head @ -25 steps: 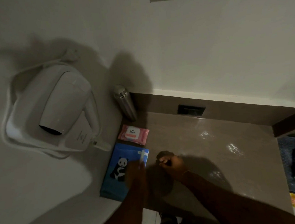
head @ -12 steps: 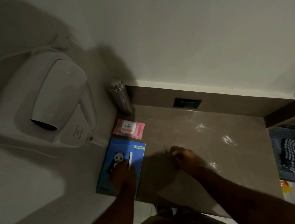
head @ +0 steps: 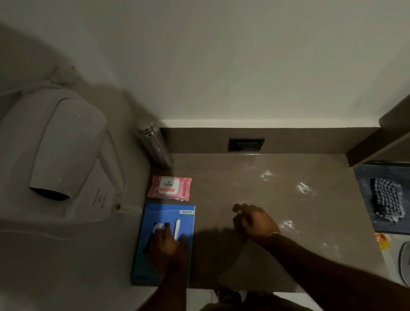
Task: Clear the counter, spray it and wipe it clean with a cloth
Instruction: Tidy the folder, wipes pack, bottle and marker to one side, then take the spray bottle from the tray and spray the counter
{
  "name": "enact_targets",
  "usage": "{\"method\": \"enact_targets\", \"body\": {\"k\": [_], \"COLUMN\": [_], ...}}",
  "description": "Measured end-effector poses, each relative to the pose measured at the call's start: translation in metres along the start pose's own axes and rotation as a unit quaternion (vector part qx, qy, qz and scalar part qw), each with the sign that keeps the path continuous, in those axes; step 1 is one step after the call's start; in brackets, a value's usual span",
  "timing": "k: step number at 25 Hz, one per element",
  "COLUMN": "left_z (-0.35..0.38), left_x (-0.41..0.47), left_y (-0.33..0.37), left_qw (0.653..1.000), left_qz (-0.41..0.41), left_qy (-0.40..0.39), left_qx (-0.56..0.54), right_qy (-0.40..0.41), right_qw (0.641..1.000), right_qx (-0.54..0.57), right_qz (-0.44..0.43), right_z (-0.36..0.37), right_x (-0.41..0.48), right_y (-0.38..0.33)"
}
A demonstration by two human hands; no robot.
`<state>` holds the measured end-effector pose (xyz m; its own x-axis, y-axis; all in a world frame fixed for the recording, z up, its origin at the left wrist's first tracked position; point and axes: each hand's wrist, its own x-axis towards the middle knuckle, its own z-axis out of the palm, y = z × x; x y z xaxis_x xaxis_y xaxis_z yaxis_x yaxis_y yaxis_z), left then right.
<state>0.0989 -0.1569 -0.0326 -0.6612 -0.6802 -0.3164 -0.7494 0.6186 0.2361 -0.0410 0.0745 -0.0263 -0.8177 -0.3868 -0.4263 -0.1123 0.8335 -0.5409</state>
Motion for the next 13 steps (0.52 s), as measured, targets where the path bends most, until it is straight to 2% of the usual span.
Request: {"method": "enact_targets", "body": {"k": [1, 3, 5, 8, 13], "left_z": [-0.004, -0.004, 0.001, 0.013, 0.030], "left_x": [-0.001, -0.003, -0.005, -0.012, -0.041], "left_y": [0.014, 0.046, 0.081, 0.135, 0.189], "left_qw": [1.000, 0.994, 0.976, 0.942, 0.906], "left_qz": [0.017, 0.107, 0.218, 0.325, 0.412], "left_qy": [0.008, 0.014, 0.004, -0.010, -0.016], "left_qx": [0.012, 0.012, 0.031, 0.085, 0.093], "right_qy": [0.012, 0.036, 0.041, 0.061, 0.104], "right_qw": [0.999, 0.996, 0.994, 0.989, 0.979], "right_qx": [-0.030, -0.077, -0.103, -0.132, -0.153], "right_qz": [-0.010, -0.004, 0.020, 0.035, 0.083], "right_z": [-0.001, -0.005, -0.012, -0.030, -0.058], "right_x": [-0.002, -0.007, -0.009, -0.015, -0.037], "right_y": [0.000, 0.001, 0.003, 0.022, 0.084]}}
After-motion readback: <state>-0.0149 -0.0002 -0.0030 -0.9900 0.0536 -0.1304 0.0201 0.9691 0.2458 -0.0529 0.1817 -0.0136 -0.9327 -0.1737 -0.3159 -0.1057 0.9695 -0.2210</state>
